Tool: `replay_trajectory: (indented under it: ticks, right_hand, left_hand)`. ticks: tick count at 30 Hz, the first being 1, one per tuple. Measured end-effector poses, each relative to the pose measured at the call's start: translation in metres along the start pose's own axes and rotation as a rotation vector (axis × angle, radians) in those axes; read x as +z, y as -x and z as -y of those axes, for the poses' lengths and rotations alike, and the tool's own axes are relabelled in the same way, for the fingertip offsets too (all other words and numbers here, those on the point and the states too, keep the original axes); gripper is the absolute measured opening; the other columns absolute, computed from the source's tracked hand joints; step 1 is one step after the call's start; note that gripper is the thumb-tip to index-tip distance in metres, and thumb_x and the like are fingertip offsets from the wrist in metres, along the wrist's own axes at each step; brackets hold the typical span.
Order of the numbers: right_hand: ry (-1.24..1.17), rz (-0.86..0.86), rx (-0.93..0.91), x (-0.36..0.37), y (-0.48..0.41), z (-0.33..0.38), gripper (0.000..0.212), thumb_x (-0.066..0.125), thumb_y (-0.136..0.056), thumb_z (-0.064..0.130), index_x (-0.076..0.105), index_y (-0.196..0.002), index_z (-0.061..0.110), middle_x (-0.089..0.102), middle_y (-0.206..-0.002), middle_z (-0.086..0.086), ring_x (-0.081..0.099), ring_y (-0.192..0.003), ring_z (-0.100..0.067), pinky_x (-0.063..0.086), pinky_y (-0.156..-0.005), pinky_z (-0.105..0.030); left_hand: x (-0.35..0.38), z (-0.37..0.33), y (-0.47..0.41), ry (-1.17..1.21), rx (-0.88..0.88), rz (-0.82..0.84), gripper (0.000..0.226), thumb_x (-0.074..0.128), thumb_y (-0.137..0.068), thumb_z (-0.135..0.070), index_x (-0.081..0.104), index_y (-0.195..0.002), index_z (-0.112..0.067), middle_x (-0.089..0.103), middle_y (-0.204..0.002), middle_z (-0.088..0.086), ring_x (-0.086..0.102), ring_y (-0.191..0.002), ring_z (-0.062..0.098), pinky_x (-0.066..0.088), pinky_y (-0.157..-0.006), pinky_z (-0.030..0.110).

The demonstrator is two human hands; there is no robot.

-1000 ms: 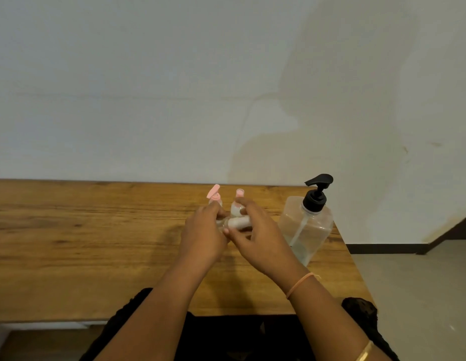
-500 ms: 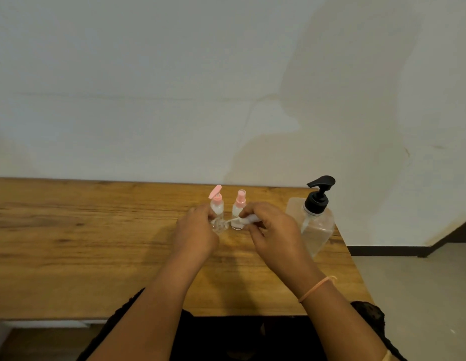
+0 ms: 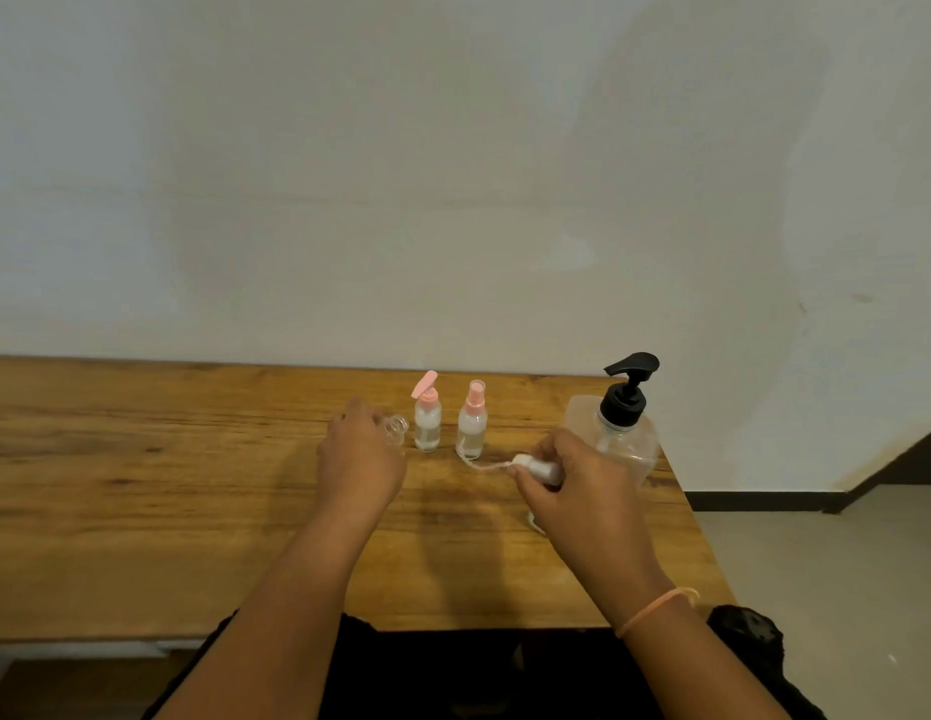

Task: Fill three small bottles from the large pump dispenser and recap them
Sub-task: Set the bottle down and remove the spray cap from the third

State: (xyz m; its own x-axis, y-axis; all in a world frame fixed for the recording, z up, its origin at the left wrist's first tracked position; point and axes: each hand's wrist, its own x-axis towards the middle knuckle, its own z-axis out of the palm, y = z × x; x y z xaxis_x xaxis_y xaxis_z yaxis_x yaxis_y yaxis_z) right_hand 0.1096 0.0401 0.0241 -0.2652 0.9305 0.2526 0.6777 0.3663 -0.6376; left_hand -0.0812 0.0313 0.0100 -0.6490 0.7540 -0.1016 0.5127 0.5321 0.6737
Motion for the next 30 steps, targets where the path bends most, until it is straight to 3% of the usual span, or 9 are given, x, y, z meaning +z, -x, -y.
replay_trajectory:
  ticks: [2, 6, 10, 16, 21, 30]
  right_hand:
    - [0.081, 0.108, 0.038, 0.011, 0.0, -0.002, 0.011, 0.062, -0.089, 0.029, 0.055, -0.09, 0.022, 0.061, -0.081, 0.008, 0.056, -0.072, -0.004, 0.049, -0.064, -0.02]
    - [0.222, 0.255, 0.038, 0.037, 0.001, -0.004, 0.01, 0.053, -0.093, 0.03, 0.051, -0.096, 0.02, 0.062, -0.091, 0.002, 0.058, -0.083, -0.015, 0.045, -0.068, -0.027]
    - [0.383, 0.34, 0.041, 0.057, -0.001, -0.012, 0.018, 0.048, -0.096, 0.031, 0.049, -0.107, 0.018, 0.066, -0.1, -0.004, 0.062, -0.092, -0.023, 0.047, -0.073, -0.033]
    - [0.546, 0.465, 0.036, 0.072, -0.001, -0.019, 0.016, 0.044, -0.099, 0.021, 0.049, -0.113, 0.016, 0.066, -0.106, -0.004, 0.063, -0.096, -0.023, 0.039, -0.064, -0.03]
    - [0.576, 0.487, 0.055, 0.076, -0.002, -0.016, 0.018, 0.046, -0.098, 0.024, 0.052, -0.114, 0.018, 0.064, -0.109, -0.002, 0.062, -0.099, -0.022, 0.041, -0.066, -0.03]
    - [0.524, 0.506, 0.072, 0.071, -0.002, -0.013, 0.027, 0.052, -0.094, 0.035, 0.052, -0.115, 0.017, 0.061, -0.113, -0.003, 0.059, -0.104, -0.022, 0.045, -0.075, -0.031]
  left_hand:
    - [0.001, -0.002, 0.002, 0.04, 0.02, 0.002, 0.032, 0.066, -0.083, -0.007, 0.052, -0.112, -0.013, 0.054, -0.115, 0.007, 0.052, -0.1, 0.024, 0.036, -0.07, 0.03]
    - [0.001, -0.005, 0.008, 0.061, 0.051, 0.025, 0.026, 0.067, -0.084, -0.009, 0.051, -0.102, -0.017, 0.052, -0.103, -0.001, 0.048, -0.088, 0.016, 0.031, -0.057, 0.025]
    - [0.003, -0.006, 0.009, 0.084, 0.058, 0.068, 0.028, 0.071, -0.08, -0.01, 0.048, -0.091, -0.02, 0.051, -0.092, -0.004, 0.05, -0.084, 0.018, 0.036, -0.065, 0.028]
    - [0.004, -0.007, 0.01, 0.08, 0.062, 0.088, 0.029, 0.071, -0.081, -0.009, 0.046, -0.09, -0.02, 0.049, -0.087, -0.006, 0.049, -0.082, 0.016, 0.038, -0.061, 0.027]
    - [0.003, -0.007, 0.012, 0.093, 0.055, 0.106, 0.032, 0.074, -0.079, -0.011, 0.046, -0.092, -0.019, 0.044, -0.078, -0.011, 0.048, -0.078, 0.013, 0.032, -0.052, 0.023]
    - [0.0, -0.007, 0.012, 0.083, 0.062, 0.103, 0.031, 0.073, -0.08, -0.012, 0.046, -0.093, -0.018, 0.048, -0.087, -0.005, 0.049, -0.081, 0.016, 0.03, -0.052, 0.024]
